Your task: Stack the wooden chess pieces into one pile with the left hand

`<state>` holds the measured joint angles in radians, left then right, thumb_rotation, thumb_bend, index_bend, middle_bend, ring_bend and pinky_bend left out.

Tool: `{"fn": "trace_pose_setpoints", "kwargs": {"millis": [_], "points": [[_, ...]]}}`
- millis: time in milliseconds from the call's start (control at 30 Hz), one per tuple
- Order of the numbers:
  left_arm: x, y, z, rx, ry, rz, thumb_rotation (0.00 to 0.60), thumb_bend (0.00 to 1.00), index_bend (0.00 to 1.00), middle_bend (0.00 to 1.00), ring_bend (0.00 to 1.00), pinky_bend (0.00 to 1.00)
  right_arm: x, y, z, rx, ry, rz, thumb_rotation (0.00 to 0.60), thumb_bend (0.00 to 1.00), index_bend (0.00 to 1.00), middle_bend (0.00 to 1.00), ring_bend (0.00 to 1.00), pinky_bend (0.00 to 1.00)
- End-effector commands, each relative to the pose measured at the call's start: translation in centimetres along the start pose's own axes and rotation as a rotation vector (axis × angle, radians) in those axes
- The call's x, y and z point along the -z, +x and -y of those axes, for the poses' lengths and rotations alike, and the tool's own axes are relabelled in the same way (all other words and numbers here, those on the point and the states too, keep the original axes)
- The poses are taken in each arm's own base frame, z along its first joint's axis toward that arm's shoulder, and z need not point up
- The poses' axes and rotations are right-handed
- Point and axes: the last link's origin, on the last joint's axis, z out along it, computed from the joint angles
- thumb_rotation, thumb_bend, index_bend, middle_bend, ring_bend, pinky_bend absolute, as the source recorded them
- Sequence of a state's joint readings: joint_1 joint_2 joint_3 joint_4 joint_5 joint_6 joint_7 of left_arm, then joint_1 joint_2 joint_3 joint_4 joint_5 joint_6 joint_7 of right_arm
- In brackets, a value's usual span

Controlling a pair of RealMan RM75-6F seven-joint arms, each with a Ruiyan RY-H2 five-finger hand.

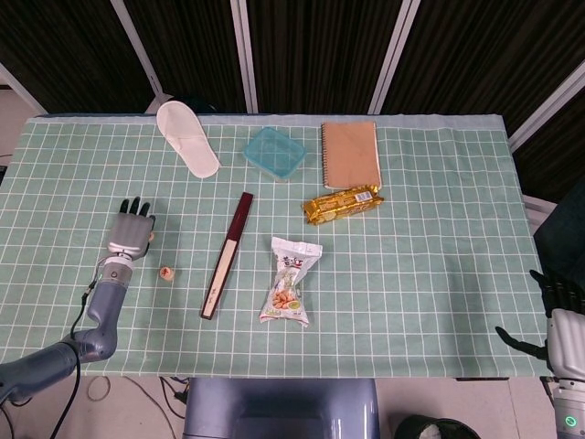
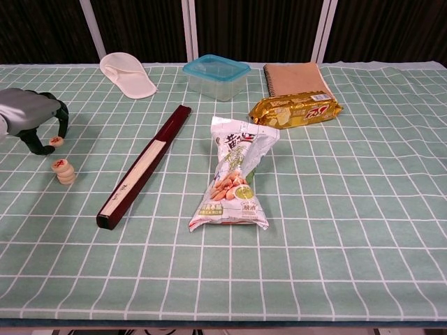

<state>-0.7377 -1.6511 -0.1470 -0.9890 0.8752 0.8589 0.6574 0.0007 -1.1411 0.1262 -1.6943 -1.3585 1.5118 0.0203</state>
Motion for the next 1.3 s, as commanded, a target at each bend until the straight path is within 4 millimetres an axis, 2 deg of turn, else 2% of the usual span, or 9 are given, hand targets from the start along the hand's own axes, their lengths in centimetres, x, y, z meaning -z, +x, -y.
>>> {"fn": "trace_pose_setpoints", "kwargs": {"millis": [33,567,800,1067,1300], "points": [[0.0,0.0,-0.1,0.000,-0.001,0.001,0.600,0.32,0.46,0.14,0.00,0.09,0.0,0.0,0.0,0.001,0.001,-0.001,0.600,0.20,0.11,0.07,0.06,0.00],[0.4,0.1,-0.8,-0.004,-0.025,-0.011,0.600,0.35,0.48,0.16,0.00,0.09,0.0,0.1,0.0,-0.003,0.000,-0.001,0.600,0.21,0.11,0.07,0.06,0.00],[1.0,1.2,-0.2,0.021,-0.034,-0.050,0.600,0.35,0.49,0.16,0.00,0.09,0.0,0.0,0.1,-0.005,0.002,0.002,0.600,0.20,0.11,0.07,0.06,0.00],[3.5,3.3,1.0,0.067,-0.079,-0.103,0.600,0.35,0.50,0.17,0.00,0.09,0.1,0.0,0.1,-0.006,0.003,0.001,0.600,0.20,0.11,0.07,0.06,0.00],[6.9,4.4,1.1,0.046,-0.159,-0.134,0.600,0.35,0.50,0.17,0.00,0.09,0.0,0.0,0.2,-0.004,0.006,0.002,0.600,0.20,0.11,0.07,0.06,0.00]]}}
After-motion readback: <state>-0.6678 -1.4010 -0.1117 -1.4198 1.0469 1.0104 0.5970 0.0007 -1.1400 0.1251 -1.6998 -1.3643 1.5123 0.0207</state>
